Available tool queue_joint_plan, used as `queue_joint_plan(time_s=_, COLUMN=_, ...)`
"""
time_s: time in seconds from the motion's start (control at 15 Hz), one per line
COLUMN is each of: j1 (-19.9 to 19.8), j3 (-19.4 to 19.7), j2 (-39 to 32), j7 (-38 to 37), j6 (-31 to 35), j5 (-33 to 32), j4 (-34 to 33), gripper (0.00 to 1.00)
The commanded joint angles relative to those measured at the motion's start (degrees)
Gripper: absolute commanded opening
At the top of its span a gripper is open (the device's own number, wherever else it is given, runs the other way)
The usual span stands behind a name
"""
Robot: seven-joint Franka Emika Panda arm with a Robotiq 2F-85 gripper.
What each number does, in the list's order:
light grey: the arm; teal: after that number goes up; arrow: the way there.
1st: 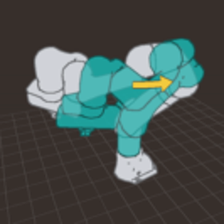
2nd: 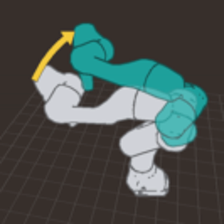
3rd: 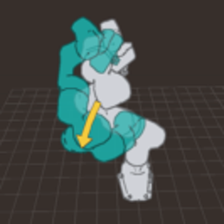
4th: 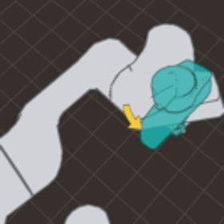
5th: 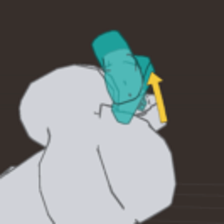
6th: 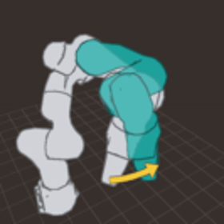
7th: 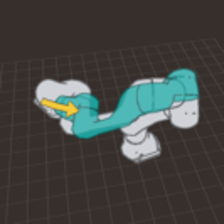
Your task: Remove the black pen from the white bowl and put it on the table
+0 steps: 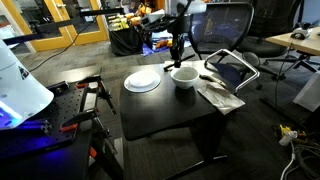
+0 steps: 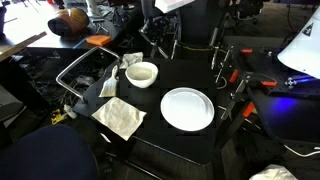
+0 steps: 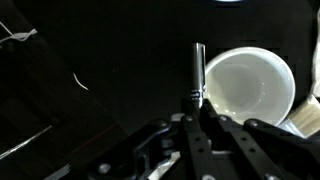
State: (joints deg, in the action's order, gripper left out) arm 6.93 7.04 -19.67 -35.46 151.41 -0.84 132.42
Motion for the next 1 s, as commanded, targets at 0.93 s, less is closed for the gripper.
queue_joint_plan(time_s=0.93, j1=-4.8, j3=-3.6, j2=-8.7, j7=8.7, j6=0.4, j5=13.7, j4=4.8, gripper=0.03)
